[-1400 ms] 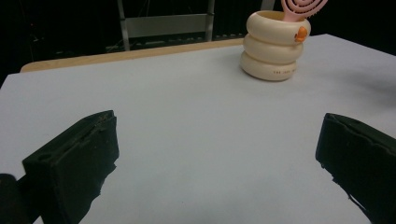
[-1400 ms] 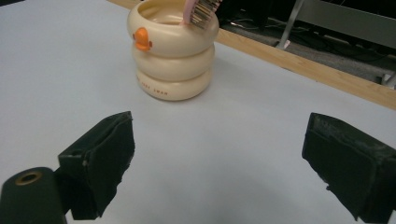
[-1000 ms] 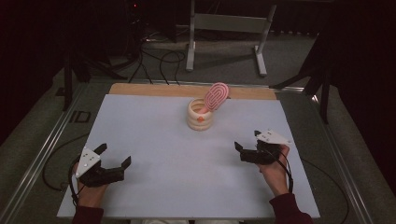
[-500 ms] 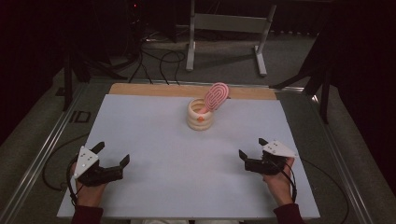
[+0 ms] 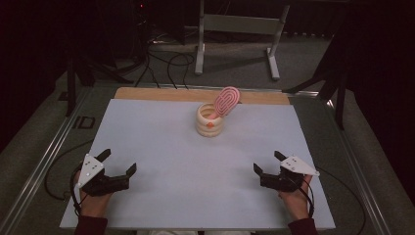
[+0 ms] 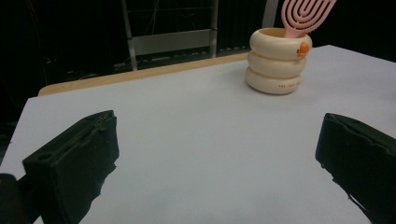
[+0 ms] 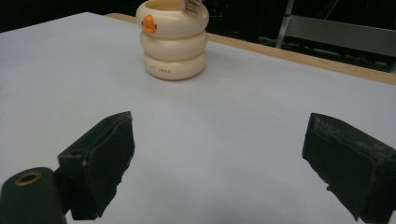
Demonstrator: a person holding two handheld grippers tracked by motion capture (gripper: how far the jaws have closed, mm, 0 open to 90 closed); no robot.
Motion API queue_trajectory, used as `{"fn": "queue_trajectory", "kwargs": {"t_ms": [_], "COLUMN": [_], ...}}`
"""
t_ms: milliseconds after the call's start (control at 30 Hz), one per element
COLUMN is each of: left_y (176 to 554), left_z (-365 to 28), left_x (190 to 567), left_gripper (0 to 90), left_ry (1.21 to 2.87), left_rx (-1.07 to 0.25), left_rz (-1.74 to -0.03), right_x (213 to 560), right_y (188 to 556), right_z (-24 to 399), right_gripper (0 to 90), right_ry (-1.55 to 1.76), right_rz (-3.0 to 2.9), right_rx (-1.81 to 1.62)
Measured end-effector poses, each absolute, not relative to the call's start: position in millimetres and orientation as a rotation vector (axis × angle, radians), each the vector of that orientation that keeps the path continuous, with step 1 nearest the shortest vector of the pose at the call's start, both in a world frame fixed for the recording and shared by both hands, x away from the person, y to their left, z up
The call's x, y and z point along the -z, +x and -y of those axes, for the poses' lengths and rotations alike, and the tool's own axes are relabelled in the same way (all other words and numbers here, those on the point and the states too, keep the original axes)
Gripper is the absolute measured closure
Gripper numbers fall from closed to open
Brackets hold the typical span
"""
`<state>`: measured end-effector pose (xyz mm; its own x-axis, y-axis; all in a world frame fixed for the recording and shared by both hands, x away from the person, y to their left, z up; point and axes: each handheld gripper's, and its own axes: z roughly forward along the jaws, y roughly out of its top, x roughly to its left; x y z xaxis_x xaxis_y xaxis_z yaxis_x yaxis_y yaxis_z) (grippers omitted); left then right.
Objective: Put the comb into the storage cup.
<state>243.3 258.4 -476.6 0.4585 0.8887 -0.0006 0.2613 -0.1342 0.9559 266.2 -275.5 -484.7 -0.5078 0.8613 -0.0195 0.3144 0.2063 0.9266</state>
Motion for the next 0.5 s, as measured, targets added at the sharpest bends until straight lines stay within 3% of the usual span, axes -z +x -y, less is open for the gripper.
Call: {"fn": "queue_trajectory", "kwargs": {"t_ms": [500], "left_y": [242], "left_z": [-261], "left_x": [479], "left_gripper": [0.3], "left_ry": [1.653], "left_rx": [-0.741], "left_rz": [-1.008], "right_x": [486], "right_y": [264], "right_z": [287], "right_gripper": [9.1], "right_ry": [1.114], "right_rz": [-1.91], "right_rx": [-1.298]}}
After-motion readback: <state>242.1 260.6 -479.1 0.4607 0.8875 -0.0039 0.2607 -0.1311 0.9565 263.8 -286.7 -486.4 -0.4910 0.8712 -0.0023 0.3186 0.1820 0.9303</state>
